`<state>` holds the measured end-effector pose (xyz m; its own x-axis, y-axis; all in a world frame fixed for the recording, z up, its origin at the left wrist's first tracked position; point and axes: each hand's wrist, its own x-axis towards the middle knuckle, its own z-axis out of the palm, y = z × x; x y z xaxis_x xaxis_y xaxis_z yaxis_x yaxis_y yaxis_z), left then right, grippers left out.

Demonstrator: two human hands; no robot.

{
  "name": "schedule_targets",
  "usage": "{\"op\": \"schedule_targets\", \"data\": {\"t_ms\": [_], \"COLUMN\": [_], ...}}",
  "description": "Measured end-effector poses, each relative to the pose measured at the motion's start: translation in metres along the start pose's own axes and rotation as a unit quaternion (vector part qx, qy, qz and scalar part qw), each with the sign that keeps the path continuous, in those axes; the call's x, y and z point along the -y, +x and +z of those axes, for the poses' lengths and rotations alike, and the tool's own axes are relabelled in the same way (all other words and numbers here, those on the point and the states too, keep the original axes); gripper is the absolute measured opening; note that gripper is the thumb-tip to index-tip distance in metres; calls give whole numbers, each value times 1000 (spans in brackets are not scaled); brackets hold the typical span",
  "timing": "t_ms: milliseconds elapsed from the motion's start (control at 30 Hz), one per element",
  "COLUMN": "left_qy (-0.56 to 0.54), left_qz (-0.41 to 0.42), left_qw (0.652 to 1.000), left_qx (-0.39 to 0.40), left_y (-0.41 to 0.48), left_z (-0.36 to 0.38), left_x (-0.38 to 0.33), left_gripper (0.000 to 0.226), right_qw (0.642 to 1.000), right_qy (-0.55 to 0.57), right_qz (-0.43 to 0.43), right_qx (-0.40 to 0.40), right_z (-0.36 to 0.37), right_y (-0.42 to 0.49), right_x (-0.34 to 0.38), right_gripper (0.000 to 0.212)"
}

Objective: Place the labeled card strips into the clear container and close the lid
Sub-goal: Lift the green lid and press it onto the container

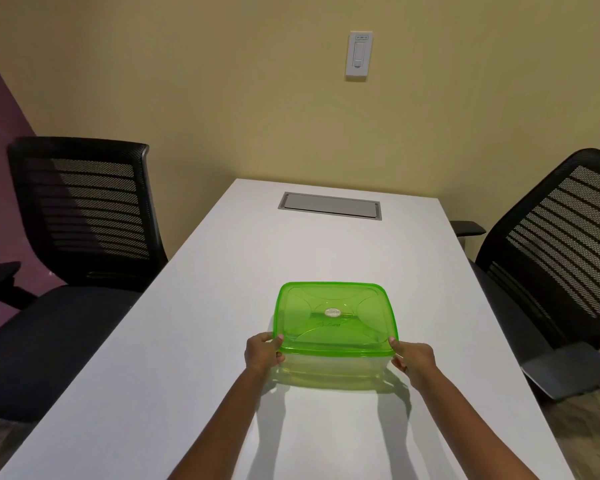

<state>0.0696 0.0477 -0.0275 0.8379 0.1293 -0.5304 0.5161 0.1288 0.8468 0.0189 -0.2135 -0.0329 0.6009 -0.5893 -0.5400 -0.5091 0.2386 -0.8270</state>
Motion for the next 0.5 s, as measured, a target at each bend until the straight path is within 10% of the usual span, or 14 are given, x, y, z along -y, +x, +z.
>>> {"op": "schedule_targets", "data": {"t_ms": [500], "left_qy": [130], "left_qz": [4], "left_qw": [991], "left_qx": [11], "left_y": [0], "left_z": [-3], "left_x": [-8], "left_gripper": [25], "right_qw": [998], "right_qy": [-41], "right_qz": [9], "right_qx": [40], "right_z": [-6], "right_y": [-5], "right_x": [5], "right_gripper": [22]}}
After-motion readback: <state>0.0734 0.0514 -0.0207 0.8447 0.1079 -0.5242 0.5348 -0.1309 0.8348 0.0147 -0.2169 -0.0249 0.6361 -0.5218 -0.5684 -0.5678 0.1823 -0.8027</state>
